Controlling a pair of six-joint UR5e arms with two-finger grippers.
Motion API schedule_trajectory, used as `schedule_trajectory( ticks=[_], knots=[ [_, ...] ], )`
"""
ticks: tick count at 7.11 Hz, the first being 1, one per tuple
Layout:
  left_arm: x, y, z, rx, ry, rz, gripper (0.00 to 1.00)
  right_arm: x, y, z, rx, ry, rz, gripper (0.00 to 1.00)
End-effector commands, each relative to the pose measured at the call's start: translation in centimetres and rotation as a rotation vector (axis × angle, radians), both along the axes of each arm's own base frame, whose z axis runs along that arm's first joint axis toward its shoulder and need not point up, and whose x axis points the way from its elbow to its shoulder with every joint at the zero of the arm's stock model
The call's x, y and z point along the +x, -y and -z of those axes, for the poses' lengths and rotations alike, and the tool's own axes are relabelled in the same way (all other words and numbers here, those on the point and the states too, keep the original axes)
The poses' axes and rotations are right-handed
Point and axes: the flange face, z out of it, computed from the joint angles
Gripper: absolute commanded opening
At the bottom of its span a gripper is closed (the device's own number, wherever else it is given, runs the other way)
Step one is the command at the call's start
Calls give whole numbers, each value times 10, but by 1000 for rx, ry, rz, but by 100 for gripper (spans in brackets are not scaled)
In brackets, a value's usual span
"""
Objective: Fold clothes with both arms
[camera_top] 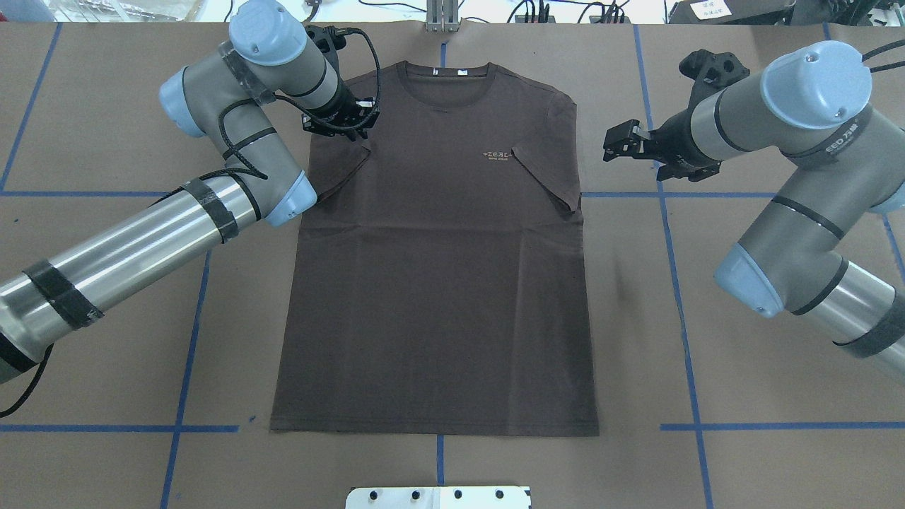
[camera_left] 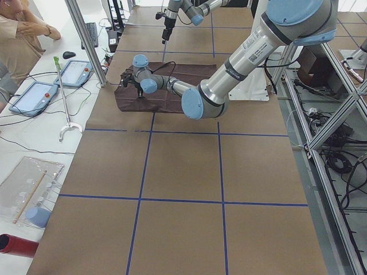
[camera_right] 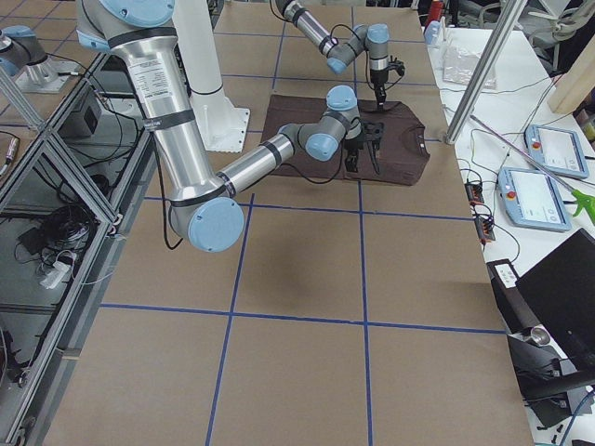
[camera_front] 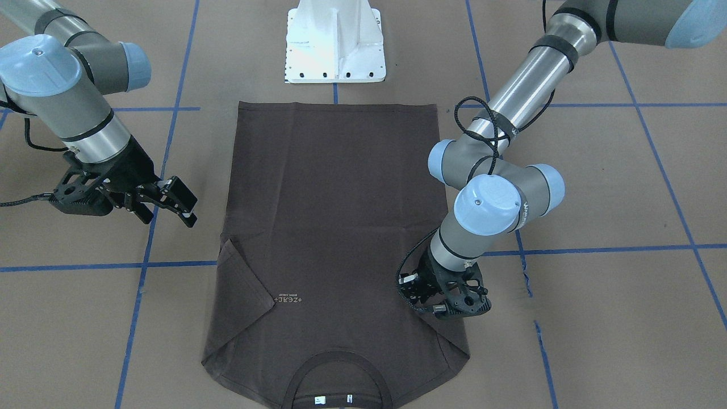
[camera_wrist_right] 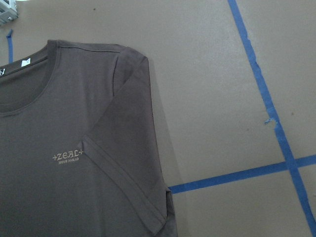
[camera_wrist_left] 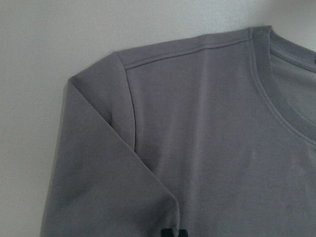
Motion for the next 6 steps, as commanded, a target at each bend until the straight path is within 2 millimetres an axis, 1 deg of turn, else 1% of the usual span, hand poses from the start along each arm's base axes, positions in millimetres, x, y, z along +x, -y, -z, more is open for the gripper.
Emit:
schedule_trajectory(
  ticks=[1,2,3,4,5,6],
  knots=[
    [-30,-46,27,47,-101,-4,66,-29,-37,31,-80,84,-40,100],
    [-46,-87,25,62,-144,-49,66,-50,-72,43,-155,126,-54,100],
    [-71,-117,26,74,-184,-58,69,-81,-124,54,-223,115,-83,100],
    [-90,-138,11,64,-190,-52,69,-120,-184,55,-241,37,-91,100],
    [-101,-146,-3,59,-182,-42,69,-143,-228,56,-293,-13,-135,99],
    [-101,-146,-7,59,-176,-44,69,-154,-251,43,-357,-31,-151,97]
  ],
)
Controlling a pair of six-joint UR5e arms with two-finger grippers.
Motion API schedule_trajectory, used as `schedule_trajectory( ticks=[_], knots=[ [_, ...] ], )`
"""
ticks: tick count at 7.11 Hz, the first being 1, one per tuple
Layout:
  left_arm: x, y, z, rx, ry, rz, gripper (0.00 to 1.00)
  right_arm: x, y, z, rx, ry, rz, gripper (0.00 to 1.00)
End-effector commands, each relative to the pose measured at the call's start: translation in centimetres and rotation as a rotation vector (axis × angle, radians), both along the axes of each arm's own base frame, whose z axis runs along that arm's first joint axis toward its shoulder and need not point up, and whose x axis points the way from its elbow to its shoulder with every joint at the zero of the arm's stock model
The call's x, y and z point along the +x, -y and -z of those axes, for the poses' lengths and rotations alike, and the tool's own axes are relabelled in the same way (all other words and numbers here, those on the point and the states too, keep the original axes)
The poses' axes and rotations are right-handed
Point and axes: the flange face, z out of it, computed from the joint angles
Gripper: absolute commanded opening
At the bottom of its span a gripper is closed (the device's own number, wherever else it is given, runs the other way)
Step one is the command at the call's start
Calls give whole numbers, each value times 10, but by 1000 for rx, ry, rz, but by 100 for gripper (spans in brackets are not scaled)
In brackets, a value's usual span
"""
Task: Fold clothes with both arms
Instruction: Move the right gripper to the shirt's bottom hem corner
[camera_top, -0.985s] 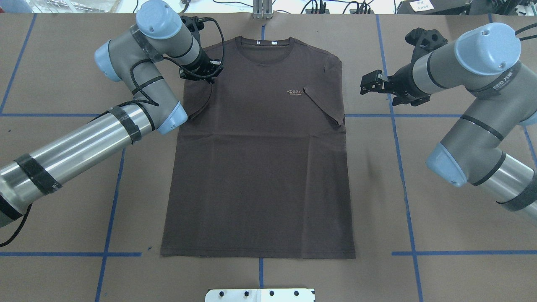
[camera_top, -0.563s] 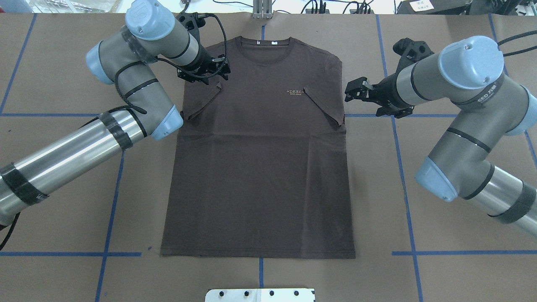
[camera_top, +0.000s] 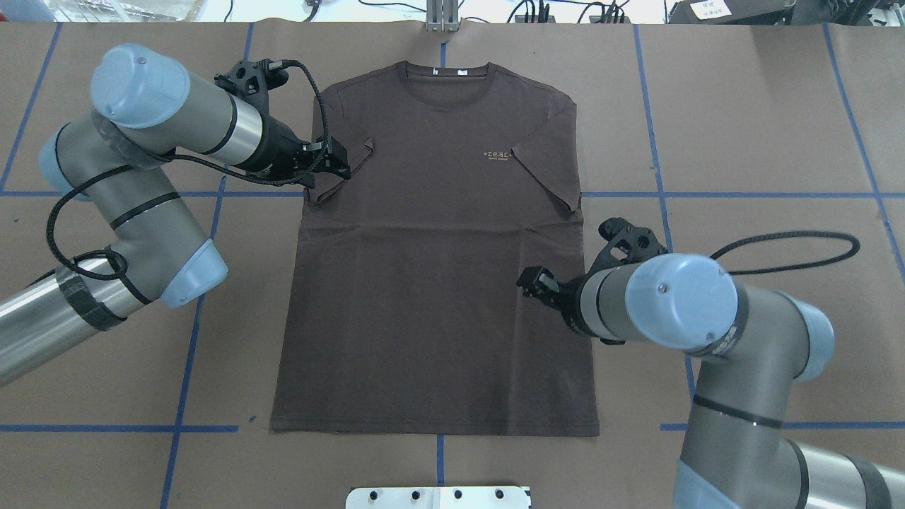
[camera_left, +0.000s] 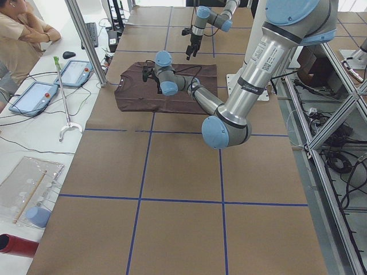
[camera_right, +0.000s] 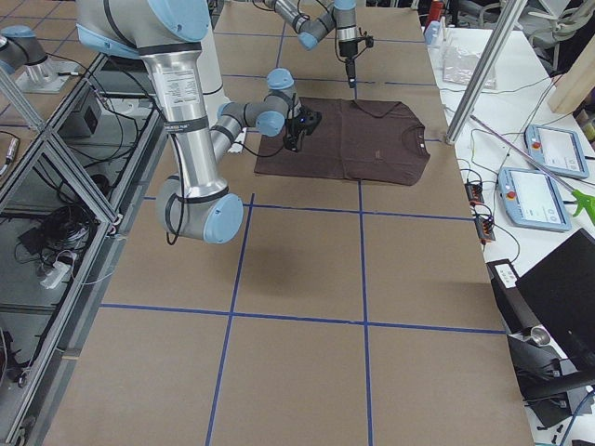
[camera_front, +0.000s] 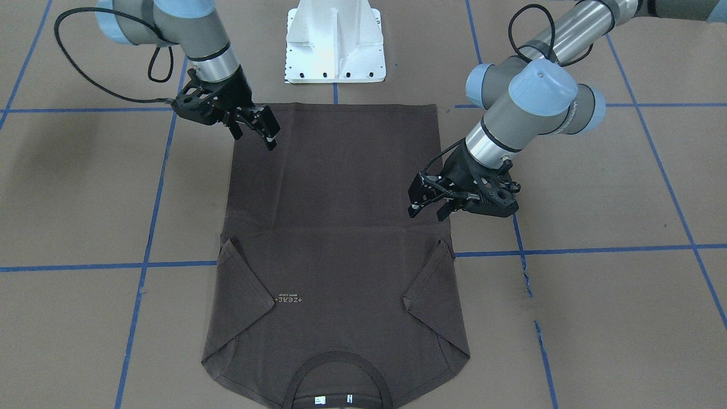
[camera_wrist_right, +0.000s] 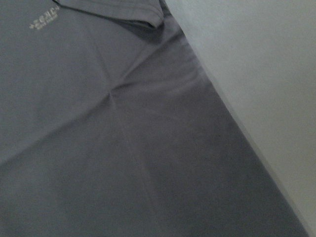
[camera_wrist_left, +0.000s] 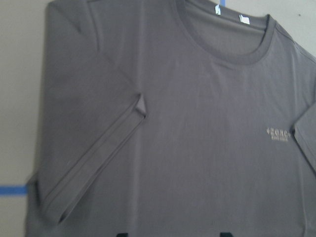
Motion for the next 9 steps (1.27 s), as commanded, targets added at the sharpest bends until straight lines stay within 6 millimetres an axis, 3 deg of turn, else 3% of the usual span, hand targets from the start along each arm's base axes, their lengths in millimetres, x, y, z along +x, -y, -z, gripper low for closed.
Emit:
schedule_trajectory(
  ticks=[1,4,8,9],
  knots=[
    [-5,-7,-14,-1,8,-4,69,-27,-68,-26,-63,-72,-24,95],
    [-5,-7,-8,6,0,-5,69,-36,-106,-56,-99,-135,-51,89],
    [-3,-6,-6,3,1,-4,69,-32,-126,-58,-102,-195,-16,86],
    [-3,-6,-6,2,2,-4,69,-32,-130,-63,-103,-206,-10,80]
  ],
)
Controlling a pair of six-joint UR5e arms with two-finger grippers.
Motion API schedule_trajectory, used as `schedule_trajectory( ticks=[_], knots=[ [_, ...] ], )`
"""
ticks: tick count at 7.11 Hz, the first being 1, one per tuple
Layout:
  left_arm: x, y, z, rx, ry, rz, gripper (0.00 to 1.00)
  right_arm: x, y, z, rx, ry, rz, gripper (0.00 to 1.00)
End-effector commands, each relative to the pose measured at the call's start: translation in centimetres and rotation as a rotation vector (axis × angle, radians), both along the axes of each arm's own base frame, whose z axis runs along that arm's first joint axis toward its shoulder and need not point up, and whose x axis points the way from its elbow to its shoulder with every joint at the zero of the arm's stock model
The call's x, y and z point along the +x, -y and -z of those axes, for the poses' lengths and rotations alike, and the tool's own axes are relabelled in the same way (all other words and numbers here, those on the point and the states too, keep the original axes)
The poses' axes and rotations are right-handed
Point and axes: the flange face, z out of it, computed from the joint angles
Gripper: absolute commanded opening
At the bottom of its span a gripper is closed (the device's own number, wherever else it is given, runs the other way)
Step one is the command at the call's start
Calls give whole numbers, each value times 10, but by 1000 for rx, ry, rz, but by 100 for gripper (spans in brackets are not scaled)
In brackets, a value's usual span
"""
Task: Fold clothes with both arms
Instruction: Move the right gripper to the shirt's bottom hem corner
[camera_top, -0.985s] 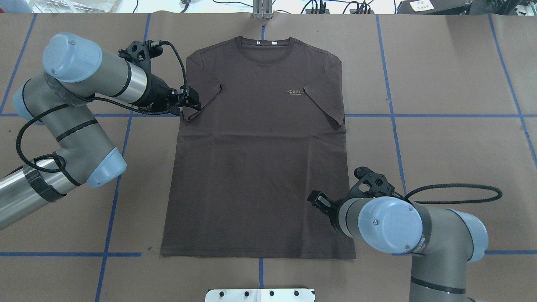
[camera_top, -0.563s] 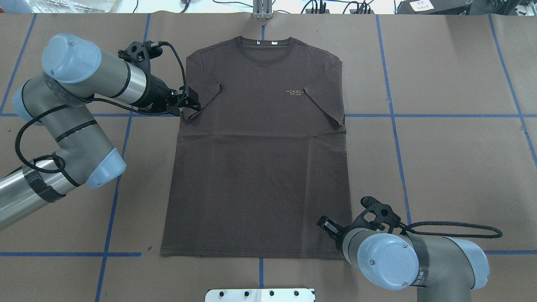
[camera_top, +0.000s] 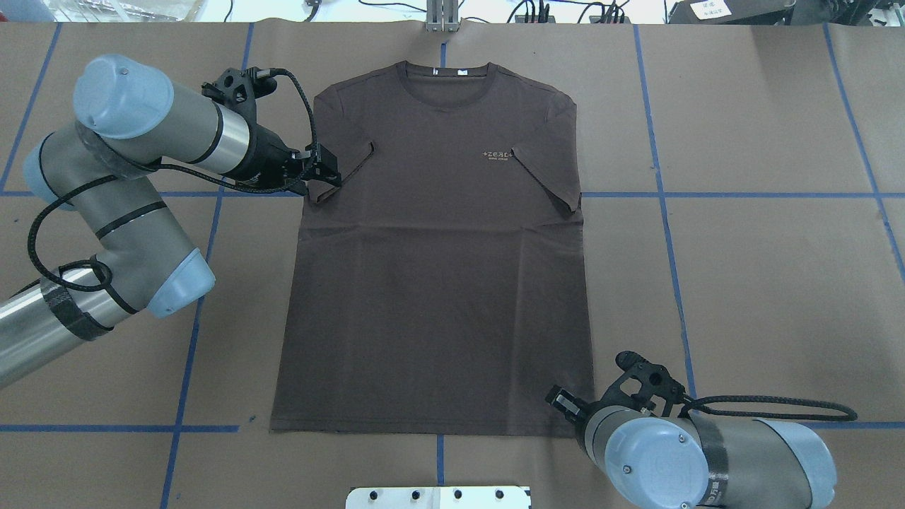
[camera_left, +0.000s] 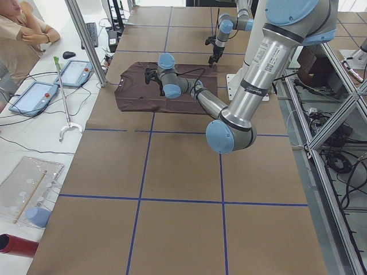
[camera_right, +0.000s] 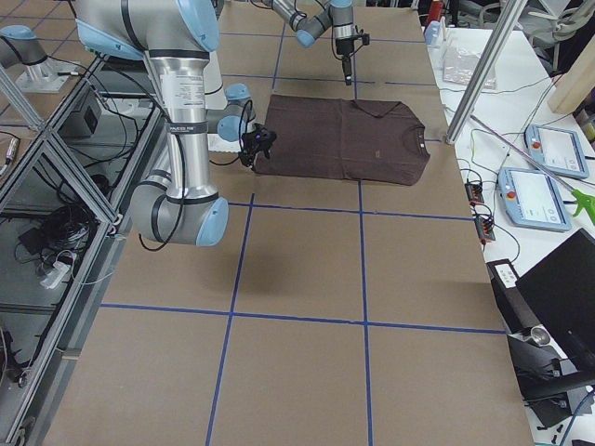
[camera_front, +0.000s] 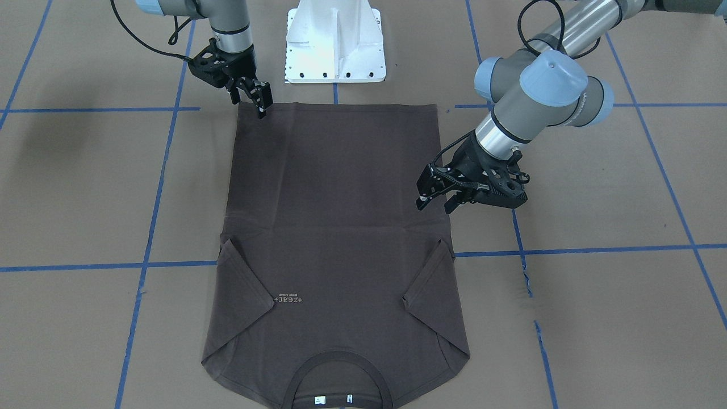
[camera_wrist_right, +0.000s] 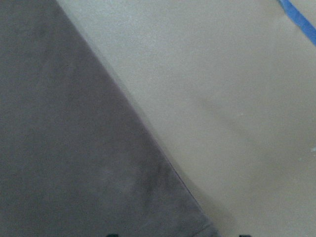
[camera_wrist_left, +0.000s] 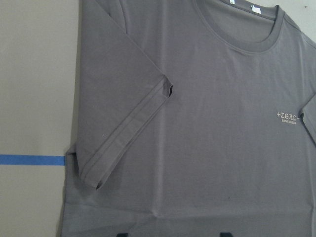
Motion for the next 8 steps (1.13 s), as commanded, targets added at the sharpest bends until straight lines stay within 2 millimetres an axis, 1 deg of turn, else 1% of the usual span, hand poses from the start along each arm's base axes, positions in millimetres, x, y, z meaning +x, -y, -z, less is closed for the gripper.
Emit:
schedule_trajectory(
  ticks=[1,2,3,4,6,7,8],
  knots=[
    [0,1,0,-1,2,2,69,0,-5,-6,-1,-17,10,70],
    [0,0,0,-1,2,2,69,-1,-7,-6,0,-18,12,69],
    [1,0,1,-4,1,1,69,-1,-8,-8,-1,-29,15,62],
    [2,0,1,-5,2,0,69,-2,-9,-9,-2,-37,14,51],
    [0,0,3,-6,-2,3,69,-2,-11,-9,0,-38,18,0],
    [-1,-1,4,-4,-4,3,69,-1,-13,-14,0,-48,24,0],
    [-3,-2,10,-2,-14,3,69,6,-13,-3,1,-23,23,0]
  ],
)
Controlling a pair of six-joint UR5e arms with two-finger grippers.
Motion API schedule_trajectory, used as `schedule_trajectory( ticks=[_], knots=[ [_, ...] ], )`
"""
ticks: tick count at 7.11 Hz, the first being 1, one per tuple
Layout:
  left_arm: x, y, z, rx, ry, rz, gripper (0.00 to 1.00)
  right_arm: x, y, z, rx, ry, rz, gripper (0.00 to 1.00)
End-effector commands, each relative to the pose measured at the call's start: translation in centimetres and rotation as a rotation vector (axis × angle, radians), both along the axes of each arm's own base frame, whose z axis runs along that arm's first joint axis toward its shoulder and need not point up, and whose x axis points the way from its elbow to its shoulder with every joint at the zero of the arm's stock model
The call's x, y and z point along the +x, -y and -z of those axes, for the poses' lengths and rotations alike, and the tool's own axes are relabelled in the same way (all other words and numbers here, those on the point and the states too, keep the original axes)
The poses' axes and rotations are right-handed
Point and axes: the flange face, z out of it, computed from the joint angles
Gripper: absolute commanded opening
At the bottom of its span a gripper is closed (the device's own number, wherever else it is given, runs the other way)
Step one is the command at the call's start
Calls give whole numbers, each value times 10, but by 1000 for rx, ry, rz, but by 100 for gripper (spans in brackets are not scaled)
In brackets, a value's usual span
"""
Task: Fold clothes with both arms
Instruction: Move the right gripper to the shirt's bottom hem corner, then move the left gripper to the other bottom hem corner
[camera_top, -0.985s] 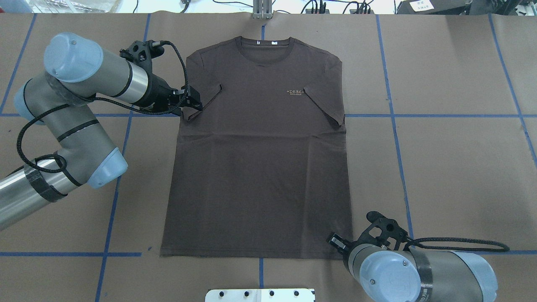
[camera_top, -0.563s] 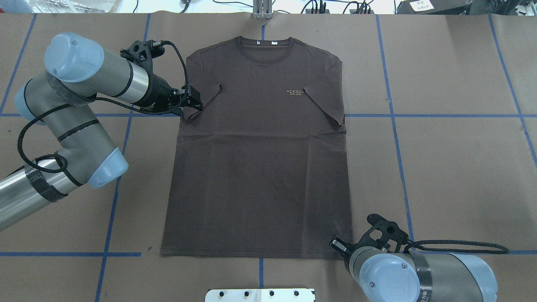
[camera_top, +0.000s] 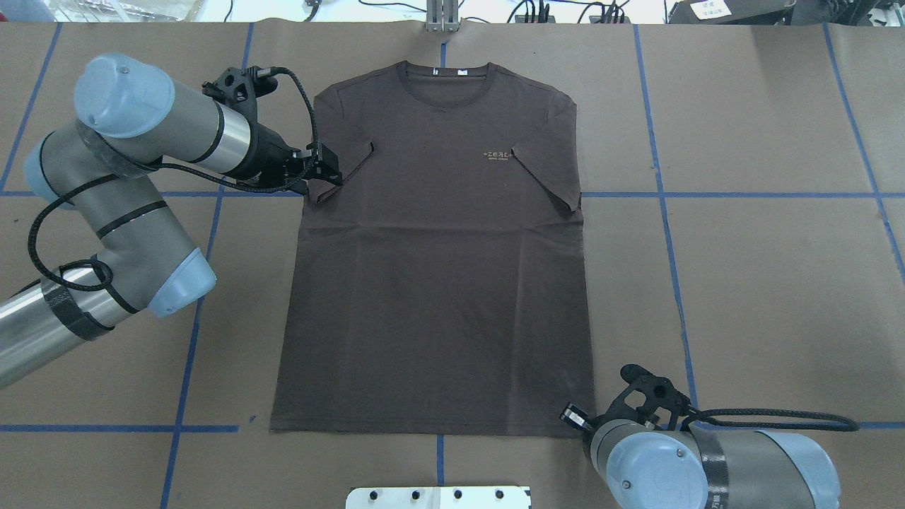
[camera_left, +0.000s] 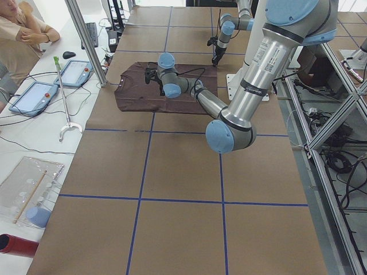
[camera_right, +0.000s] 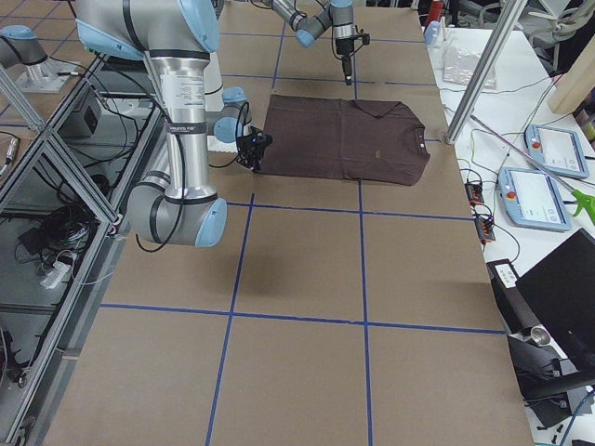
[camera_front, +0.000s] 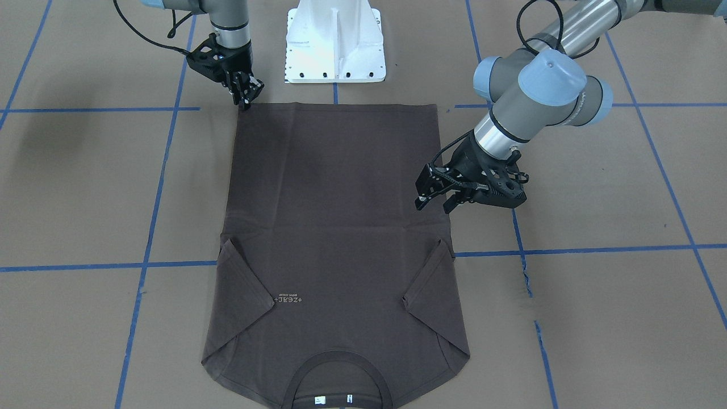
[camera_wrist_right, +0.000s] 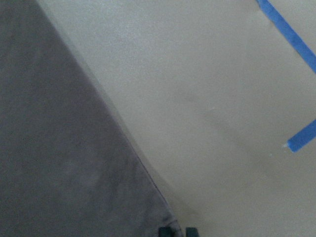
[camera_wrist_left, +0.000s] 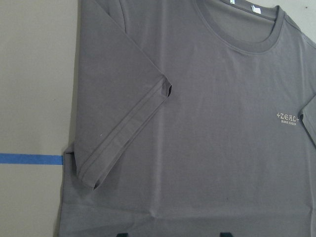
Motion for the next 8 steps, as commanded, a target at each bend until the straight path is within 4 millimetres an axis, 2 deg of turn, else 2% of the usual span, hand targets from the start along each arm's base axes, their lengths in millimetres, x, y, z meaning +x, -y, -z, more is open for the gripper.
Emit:
schedule_trajectory(
  ticks=[1,2,3,4,5,6,8],
  knots=[
    [-11,-8,11,-23,-15,15,71,10,-1,13,0,31,2,0],
    [-16,-20,16,-96,-30,43,77,11,-1,15,-1,35,2,0],
    [-17,-63,8,-147,-49,38,77,17,1,22,-2,51,2,0],
    [-25,-106,0,-169,-46,45,77,28,0,19,-8,49,5,0],
    [-26,-120,9,-235,0,50,76,36,1,22,-26,58,14,0],
    [-12,-146,15,-226,16,26,76,37,1,21,-33,58,19,0],
    [31,-206,-24,-278,99,43,76,38,2,20,-30,55,14,0]
  ],
)
